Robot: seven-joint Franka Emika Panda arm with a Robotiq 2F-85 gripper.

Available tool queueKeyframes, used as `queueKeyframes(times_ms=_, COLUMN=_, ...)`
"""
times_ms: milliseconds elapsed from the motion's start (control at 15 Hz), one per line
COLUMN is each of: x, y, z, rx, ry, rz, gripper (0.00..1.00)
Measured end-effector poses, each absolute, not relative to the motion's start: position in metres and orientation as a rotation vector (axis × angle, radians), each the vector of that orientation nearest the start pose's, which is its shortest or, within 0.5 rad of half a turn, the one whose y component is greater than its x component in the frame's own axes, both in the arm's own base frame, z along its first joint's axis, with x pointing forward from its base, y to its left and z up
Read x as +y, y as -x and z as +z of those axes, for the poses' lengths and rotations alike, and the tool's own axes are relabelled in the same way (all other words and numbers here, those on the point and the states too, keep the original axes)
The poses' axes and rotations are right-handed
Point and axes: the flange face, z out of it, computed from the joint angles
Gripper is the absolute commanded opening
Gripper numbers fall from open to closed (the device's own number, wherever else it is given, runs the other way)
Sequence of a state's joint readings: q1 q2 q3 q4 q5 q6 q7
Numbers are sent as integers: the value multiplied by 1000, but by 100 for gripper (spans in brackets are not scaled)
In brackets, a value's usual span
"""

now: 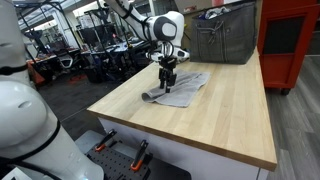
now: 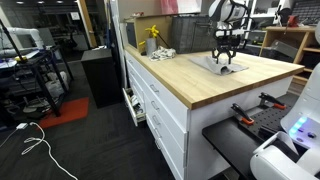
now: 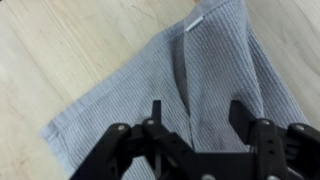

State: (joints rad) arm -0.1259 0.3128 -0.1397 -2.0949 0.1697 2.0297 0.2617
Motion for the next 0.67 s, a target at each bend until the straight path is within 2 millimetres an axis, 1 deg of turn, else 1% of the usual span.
queueKeyframes(times_ms=67, x=-130, y=-520, z=247, rx=927, ry=2847, rz=578, gripper=31)
queueKeyframes(times_ms=333, x=-124, y=-518, z=243, rx=912, ry=2844, rz=617, gripper=2)
queueKeyframes(times_ms=400, x=-124, y=-518, z=243, rx=911, ry=2843, rz=623, gripper=0)
queueKeyframes(times_ms=667, x=-124, y=-517, z=242, rx=910, ry=2840, rz=633, gripper=0)
